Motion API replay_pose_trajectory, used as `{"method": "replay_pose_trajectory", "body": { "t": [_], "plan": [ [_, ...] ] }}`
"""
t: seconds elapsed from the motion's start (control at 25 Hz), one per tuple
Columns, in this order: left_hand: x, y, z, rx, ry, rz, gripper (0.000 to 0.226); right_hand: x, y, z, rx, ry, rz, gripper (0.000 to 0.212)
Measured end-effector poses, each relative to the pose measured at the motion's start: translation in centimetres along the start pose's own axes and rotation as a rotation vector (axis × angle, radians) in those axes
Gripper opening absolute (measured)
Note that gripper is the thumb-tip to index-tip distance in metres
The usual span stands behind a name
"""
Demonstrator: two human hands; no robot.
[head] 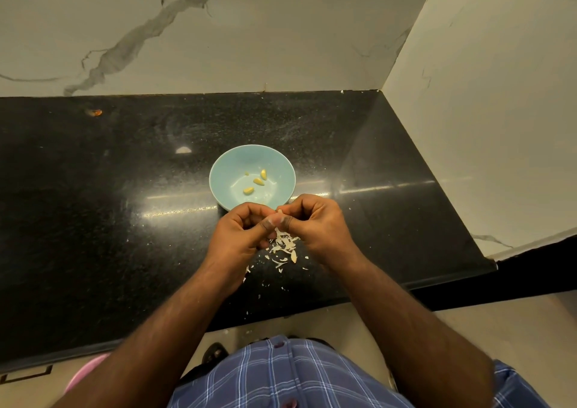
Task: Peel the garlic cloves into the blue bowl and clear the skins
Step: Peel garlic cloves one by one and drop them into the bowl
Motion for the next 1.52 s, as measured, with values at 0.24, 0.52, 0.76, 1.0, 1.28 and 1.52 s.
{"method": "replay_pose_trajectory", "body": {
  "t": [0.24,0.52,0.76,1.0,1.28,1.52],
  "plan": [
    [0.0,0.2,-0.6,0.118,0.035,0.008,0.012,0.4,-0.1,0.5,-0.125,0.017,0.082,0.024],
    [0.4,0.2,-1.0,0.127,0.027,0.072,0.02,0.3,0.0,0.4,0.028,0.117,0.017,0.01],
    [0.6,0.4,-0.8,0.134,0.023,0.049,0.032,0.5,-0.3,0.1,0.026,0.106,0.011,0.009],
    [1.1,0.3,-1.2,0.126,-0.036,0.012,0.028,0.8,-0.5,-0.2,0.129,0.134,-0.065,0.021],
    [1.2,1.0,-1.0,-0.155,-0.174,-0.031,0.012,0.8,-0.3,-0.1,-0.05,-0.004,-0.021,0.017],
    [1.6,0.9,-1.2,-0.328,-0.271,-0.017,0.012,0.9,-0.3,0.4,-0.128,-0.099,0.017,0.01]
  ]
}}
Point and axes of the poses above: each hand's wrist, its own x-axis away from the middle knuckle, its own y-axis out of the back of the hand, z = x × y, the point moved 3 cm from there along -x, towards the middle knuckle, and after that the axes turned 1 degree about -x, right-handed, at the moved point
